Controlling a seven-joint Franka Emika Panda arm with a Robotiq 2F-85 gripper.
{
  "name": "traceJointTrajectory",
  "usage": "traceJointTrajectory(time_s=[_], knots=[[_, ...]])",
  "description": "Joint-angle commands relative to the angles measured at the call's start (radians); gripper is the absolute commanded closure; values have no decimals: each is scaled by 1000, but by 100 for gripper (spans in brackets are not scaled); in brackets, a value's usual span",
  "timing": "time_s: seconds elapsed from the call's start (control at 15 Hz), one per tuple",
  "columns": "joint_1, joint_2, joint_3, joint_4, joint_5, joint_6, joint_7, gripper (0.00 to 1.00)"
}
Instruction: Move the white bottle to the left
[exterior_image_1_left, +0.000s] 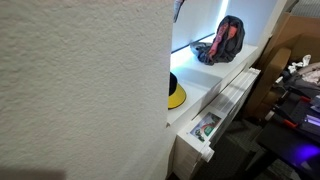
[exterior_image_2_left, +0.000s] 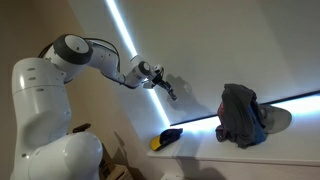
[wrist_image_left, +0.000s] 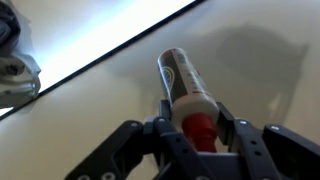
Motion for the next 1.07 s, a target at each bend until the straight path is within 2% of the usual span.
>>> traceJointTrajectory(time_s=[0.0, 0.2, 0.4, 0.73, 0.93, 1.0], knots=[[-125, -15, 199, 3, 112, -169, -109, 79], [-162, 7, 293, 18, 138, -328, -149, 79], [-168, 43, 337, 32, 105, -414, -155, 79], [-184, 95, 374, 26, 144, -373, -243, 79], [-200, 116, 389, 11, 191, -304, -314, 79], [-205, 120, 394, -5, 215, -249, -338, 79]])
